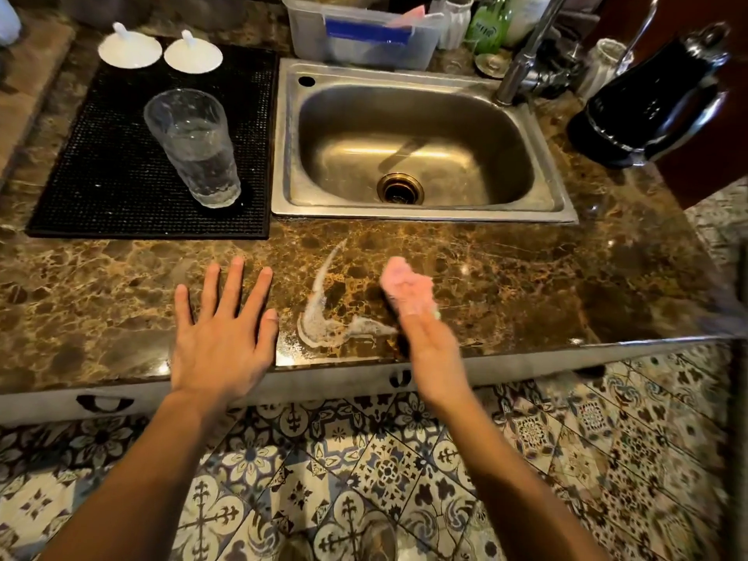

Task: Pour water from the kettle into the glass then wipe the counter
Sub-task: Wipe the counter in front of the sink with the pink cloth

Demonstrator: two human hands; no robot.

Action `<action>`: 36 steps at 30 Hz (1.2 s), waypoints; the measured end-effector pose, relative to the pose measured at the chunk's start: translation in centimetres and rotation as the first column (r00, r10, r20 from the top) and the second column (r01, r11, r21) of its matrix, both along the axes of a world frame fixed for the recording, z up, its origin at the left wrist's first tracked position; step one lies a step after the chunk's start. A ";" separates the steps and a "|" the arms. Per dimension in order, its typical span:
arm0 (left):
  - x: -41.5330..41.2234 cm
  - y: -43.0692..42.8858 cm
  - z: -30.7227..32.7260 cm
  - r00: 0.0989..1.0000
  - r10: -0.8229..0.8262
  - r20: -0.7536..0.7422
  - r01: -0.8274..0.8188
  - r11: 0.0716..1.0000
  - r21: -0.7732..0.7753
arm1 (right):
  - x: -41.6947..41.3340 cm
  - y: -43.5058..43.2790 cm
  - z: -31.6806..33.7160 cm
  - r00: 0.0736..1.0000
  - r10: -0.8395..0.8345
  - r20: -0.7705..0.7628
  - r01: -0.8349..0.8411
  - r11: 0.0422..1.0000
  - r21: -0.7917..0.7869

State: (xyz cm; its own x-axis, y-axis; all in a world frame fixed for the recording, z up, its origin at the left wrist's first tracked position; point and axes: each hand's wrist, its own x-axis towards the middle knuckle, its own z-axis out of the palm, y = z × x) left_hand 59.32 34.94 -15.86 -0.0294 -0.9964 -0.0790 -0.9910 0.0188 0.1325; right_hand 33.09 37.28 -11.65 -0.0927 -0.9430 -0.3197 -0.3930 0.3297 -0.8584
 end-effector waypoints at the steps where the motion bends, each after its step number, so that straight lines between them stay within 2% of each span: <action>1: 0.0 0.0 -0.1 1.000 -0.002 0.000 0.002 1.000 -0.004 | 1.4 0.2 -0.1 0.999 0.033 0.020 -0.033 0.999 0.001; 3: 0.0 0.0 -0.2 1.000 -0.003 -0.002 0.003 1.000 -0.011 | 3.8 0.5 0.0 0.987 0.033 0.160 -0.034 0.999 0.000; 5: 0.1 0.0 -0.3 1.000 0.000 -0.004 0.000 1.000 -0.013 | 5.1 0.2 0.4 0.935 -0.035 0.352 0.031 0.999 0.017; 8: 0.1 0.0 -0.3 1.000 0.000 -0.002 0.000 1.000 -0.015 | 4.4 -0.7 1.2 0.745 -0.230 0.626 0.171 0.973 0.154; 10: 0.2 0.0 -0.4 1.000 -0.004 -0.001 0.004 1.000 -0.019 | 2.1 -1.0 1.9 0.629 -0.321 0.708 0.253 0.946 0.203; 13: 0.2 -0.1 -0.5 1.000 -0.003 -0.003 0.003 1.000 -0.011 | -2.6 -1.5 3.2 0.567 -0.379 0.731 0.387 0.907 0.170; 16: 0.2 -0.1 -0.5 1.000 -0.003 -0.007 0.003 1.000 -0.015 | -8.7 -2.0 4.1 0.594 -0.470 0.653 0.528 0.840 0.124; 19: 0.2 0.0 -0.5 1.000 -0.010 -0.004 0.010 1.000 -0.023 | -14.5 -1.4 4.2 0.551 -0.540 0.637 0.605 0.783 0.140; 23: 0.4 0.0 -0.5 1.000 -0.003 -0.009 0.003 1.000 -0.024 | -18.6 -0.7 4.3 0.524 -0.551 0.649 0.516 0.812 0.273; 25: 0.4 0.0 -0.6 1.000 -0.005 -0.006 0.005 0.999 -0.043 | -20.0 -1.1 4.7 0.573 -0.573 0.586 0.445 0.818 0.365; 28: 0.6 0.0 -1.6 1.000 -0.018 -0.006 0.017 0.994 -0.111 | -21.8 -2.9 5.8 0.729 -0.584 0.356 0.382 0.779 0.497; 31: 1.8 -0.7 -4.1 1.000 -0.020 0.021 0.023 0.986 -0.167 | -23.9 -5.3 6.6 0.883 -0.469 0.000 0.418 0.786 0.455; 33: 3.1 -1.6 -6.6 1.000 -0.015 0.003 0.015 0.990 -0.138 | -24.3 -6.8 7.0 0.930 -0.342 -0.134 0.366 0.834 0.412; 36: 4.4 -2.8 -9.7 0.999 0.013 -0.050 -0.015 0.999 -0.049 | -23.7 -8.0 7.5 0.933 -0.288 -0.218 0.352 0.857 0.376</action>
State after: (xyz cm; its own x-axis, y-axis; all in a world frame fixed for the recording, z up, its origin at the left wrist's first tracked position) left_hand 63.76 32.14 -25.53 -0.0182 -0.9994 -0.0283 -0.9835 0.0128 0.1803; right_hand 9.42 29.27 -4.16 -0.4439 -0.6449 -0.6221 -0.3182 0.7625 -0.5634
